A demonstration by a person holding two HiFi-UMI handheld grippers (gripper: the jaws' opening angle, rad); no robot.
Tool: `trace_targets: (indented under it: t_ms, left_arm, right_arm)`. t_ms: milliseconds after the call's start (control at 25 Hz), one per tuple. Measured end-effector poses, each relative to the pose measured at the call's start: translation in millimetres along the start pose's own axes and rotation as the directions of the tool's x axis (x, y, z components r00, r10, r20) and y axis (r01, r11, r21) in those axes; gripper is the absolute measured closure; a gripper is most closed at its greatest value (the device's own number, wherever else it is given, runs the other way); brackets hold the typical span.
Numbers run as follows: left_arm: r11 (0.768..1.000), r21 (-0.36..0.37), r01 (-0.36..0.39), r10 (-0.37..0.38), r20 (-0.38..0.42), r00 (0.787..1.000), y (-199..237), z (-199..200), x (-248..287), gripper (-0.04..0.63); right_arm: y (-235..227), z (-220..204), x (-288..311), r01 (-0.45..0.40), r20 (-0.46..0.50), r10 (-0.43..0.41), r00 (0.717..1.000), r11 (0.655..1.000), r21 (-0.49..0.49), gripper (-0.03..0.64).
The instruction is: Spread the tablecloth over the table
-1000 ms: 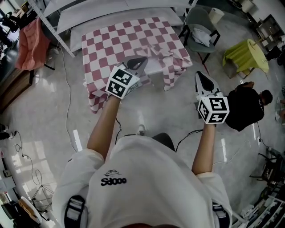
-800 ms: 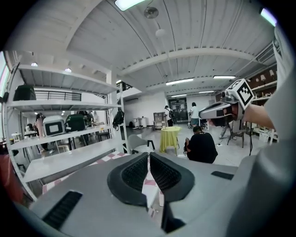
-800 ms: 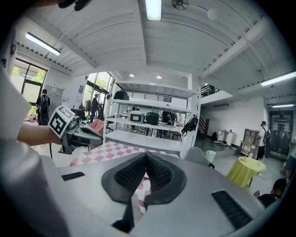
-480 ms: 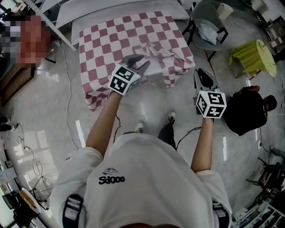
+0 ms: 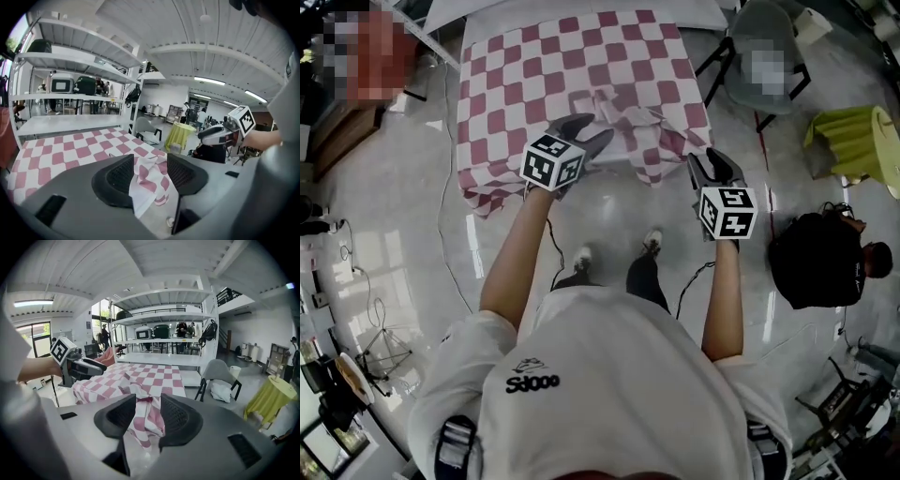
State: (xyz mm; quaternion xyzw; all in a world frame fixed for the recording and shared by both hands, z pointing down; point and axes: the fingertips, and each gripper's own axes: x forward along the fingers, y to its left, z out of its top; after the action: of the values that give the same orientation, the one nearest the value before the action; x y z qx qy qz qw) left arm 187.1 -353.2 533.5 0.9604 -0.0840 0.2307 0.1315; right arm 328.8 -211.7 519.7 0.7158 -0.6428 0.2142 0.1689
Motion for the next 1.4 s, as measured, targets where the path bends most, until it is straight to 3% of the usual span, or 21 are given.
trace_targets:
  t_ms: [120,240,520,840,920,1000,1120,1160,1400]
  left_arm:
    - [0.995,-0.101,-0.025,0.023,-0.016,1.0,16,-11,23,0.373]
    - [0.975,-0.22,-0.043,0.039,-0.022,0.999,34,-28,40,0.379]
    - [0.927,-0.372,-0.037,0.039,-0.003,0.999,56,-51,70,0.379]
    - [0.835,-0.55,0.013,0.051,0.101,0.994,76,-41,93,0.413]
    - [0.843,-0.538,0.004,0.055,0.094,0.994,77,-40,95,0.441]
    - [0.868,-0.497,-0.008,0.051,0.074,0.996,75,-39,98,0.505]
    - [0.887,-0.461,-0.01,0.041,0.057,0.998,70,-40,100,0.545]
    - [0.889,-0.458,-0.014,0.042,0.051,0.998,69,-42,99,0.551]
    - [0.883,-0.47,-0.01,0.044,0.061,0.997,57,-46,89,0.565]
  right_arm:
    - [-5,-24,32,-0.063,-0.056,0.064,0.996,0.998,0.018,0.433]
    - [-1,-47,65,-0.12,-0.105,0.123,0.987,0.992,0.036,0.433]
    - [17,-91,133,-0.211,-0.188,0.22,0.957,0.975,0.07,0.43]
    - [12,-110,180,-0.215,-0.237,0.233,0.943,0.972,0.098,0.414]
    - [12,-115,186,-0.224,-0.26,0.238,0.936,0.971,0.085,0.427]
    - [11,-117,190,-0.243,-0.276,0.246,0.929,0.969,0.044,0.474]
    - [11,-119,188,-0.278,-0.282,0.27,0.921,0.961,0.012,0.559]
    - [12,-118,187,-0.288,-0.282,0.279,0.918,0.958,0.008,0.592]
    - [17,-117,174,-0.303,-0.264,0.294,0.918,0.953,0.007,0.594]
